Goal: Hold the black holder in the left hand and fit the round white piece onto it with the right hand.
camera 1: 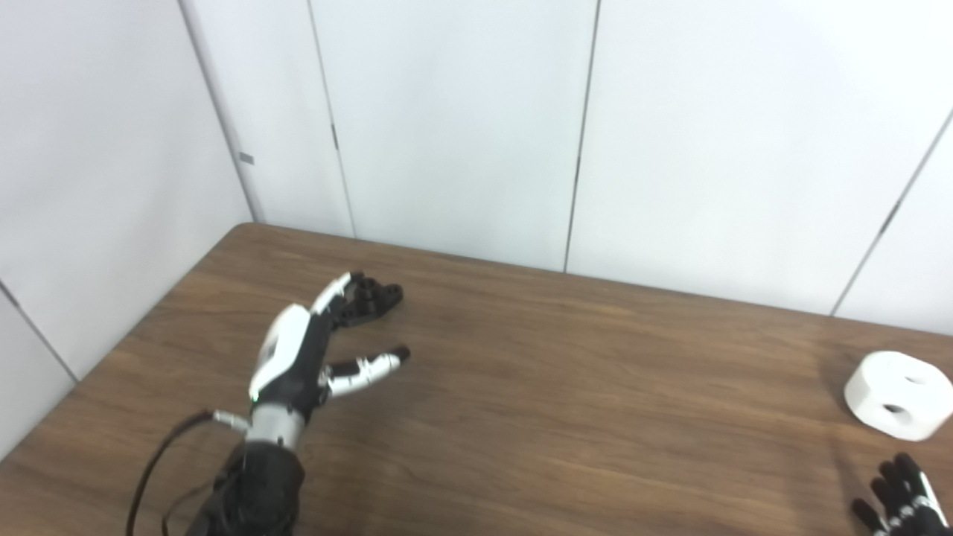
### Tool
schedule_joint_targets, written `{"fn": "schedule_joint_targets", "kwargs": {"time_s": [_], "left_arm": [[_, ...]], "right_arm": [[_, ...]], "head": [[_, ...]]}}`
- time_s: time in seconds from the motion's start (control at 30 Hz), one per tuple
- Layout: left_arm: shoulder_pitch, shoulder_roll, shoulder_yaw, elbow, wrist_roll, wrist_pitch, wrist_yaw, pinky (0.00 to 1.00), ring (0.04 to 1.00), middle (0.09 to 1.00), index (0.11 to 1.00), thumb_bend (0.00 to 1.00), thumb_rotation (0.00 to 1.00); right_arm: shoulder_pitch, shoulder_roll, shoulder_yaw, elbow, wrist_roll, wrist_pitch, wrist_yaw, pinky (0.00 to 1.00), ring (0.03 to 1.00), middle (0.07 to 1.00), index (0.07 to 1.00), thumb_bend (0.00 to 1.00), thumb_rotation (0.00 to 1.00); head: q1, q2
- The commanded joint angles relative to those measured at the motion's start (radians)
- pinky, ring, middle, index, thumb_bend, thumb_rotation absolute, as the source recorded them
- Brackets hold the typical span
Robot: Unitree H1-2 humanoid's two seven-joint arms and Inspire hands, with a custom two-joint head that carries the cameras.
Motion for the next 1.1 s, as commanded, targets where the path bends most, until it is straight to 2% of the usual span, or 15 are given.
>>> {"fn": "schedule_joint_targets", "kwargs": {"time_s": [0.0,0.13,0.33,0.5,0.7,0.87,0.97,1.07], "left_arm": [[-0.033,0.037,-0.004,0.013,0.035,-0.01,0.006,0.82,0.929,0.961,0.923,0.79,0.29],[-0.079,0.077,-0.002,0.078,0.057,-0.008,0.017,0.81,0.938,0.959,0.905,0.82,0.29],[-0.138,0.136,-0.006,0.187,0.088,-0.03,0.046,0.83,0.951,0.939,0.883,0.84,0.32],[-0.187,0.179,-0.029,0.291,0.141,-0.034,0.078,0.93,0.988,0.94,0.865,0.85,0.34],[-0.227,0.19,-0.033,0.392,0.146,-0.054,0.135,0.95,0.99,0.944,0.857,0.86,0.33],[-0.256,0.203,-0.055,0.461,0.162,-0.064,0.154,0.97,0.981,0.934,0.843,0.88,0.32],[-0.272,0.219,-0.097,0.489,0.214,-0.02,0.135,0.99,0.99,0.94,0.842,0.87,0.37],[-0.285,0.227,-0.133,0.511,0.254,0.002,0.128,1.0,1.0,0.942,0.798,0.87,0.42]], "right_arm": [[-0.002,0.007,0.008,0.02,-0.002,-0.009,0.003,1.0,1.0,1.0,0.994,0.63,1.0],[-0.005,0.01,0.005,0.036,0.002,-0.024,0.001,1.0,1.0,1.0,0.992,0.63,1.0],[-0.006,0.019,0.014,0.046,0.003,-0.038,0.007,1.0,1.0,1.0,0.993,0.58,1.0],[0.003,0.026,0.015,0.027,-0.003,-0.025,-0.002,1.0,1.0,1.0,0.996,0.58,1.0],[0.007,0.024,0.013,0.021,0.007,-0.023,0.002,1.0,1.0,1.0,0.998,0.57,1.0],[0.009,0.021,0.013,0.02,0.004,-0.019,0.003,1.0,1.0,1.0,0.994,0.59,1.0],[0.009,0.02,0.014,0.019,0.009,-0.016,0.005,1.0,1.0,1.0,0.999,0.6,1.0],[0.01,0.021,0.013,0.02,0.014,-0.016,0.006,1.0,1.0,1.0,1.0,0.59,1.0]], "head": [[0.0,-0.002],[-0.002,-0.013],[-0.011,-0.014],[-0.015,-0.011],[-0.012,-0.005],[-0.013,-0.003],[-0.013,-0.003],[-0.013,-0.003]]}}
